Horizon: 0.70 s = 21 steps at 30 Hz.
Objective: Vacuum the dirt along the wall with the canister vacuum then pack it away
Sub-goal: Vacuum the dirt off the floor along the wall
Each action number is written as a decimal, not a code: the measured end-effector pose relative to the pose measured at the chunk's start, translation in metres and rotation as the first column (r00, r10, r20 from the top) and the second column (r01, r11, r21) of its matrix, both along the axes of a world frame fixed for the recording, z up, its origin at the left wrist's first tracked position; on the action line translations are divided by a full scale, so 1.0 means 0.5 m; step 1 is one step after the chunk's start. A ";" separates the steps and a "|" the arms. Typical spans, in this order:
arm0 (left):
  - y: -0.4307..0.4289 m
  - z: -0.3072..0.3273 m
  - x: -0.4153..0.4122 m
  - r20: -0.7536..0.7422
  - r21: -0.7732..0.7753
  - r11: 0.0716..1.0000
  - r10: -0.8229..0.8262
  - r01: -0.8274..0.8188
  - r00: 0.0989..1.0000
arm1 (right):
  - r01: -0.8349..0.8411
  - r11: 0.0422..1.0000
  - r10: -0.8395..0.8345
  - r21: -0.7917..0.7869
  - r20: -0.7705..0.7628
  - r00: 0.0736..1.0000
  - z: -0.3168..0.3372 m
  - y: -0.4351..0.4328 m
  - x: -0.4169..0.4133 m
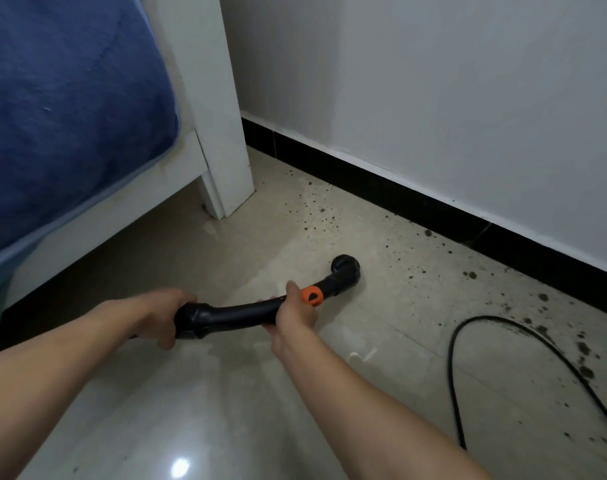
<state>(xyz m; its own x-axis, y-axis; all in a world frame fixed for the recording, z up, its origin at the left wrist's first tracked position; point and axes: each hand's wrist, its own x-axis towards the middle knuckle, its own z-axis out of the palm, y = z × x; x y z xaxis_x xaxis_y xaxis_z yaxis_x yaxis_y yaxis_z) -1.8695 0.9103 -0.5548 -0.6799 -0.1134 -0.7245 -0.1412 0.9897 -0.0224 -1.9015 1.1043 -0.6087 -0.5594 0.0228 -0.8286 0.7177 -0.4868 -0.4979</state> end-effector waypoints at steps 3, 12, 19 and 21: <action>0.000 -0.006 -0.008 0.021 0.054 0.997 0.046 -0.047 0.999 | -0.081 0.996 0.081 0.025 -0.023 0.996 0.010 0.004 -0.039; 0.074 -0.025 -0.150 -0.102 0.182 0.980 0.103 -0.083 0.989 | -0.216 0.961 0.230 0.172 -0.064 0.971 0.016 0.052 -0.249; 0.137 -0.072 -0.243 -0.150 0.347 0.927 0.207 -0.144 0.967 | -0.347 0.891 0.381 0.292 -0.067 0.922 0.030 0.096 -0.396; 0.145 -0.079 -0.247 -0.157 0.349 0.925 0.213 -0.148 0.964 | -0.360 0.885 0.394 0.294 -0.062 0.917 0.029 0.104 -0.407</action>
<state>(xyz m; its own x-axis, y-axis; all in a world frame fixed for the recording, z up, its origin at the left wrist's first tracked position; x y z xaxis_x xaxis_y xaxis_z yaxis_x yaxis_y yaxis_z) -1.9932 0.9827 -0.5942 -0.7977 -0.0233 -0.6025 -0.2878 0.8928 0.3465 -2.1048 1.1561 -0.5942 -0.6630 0.0050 -0.7486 0.7483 -0.0248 -0.6629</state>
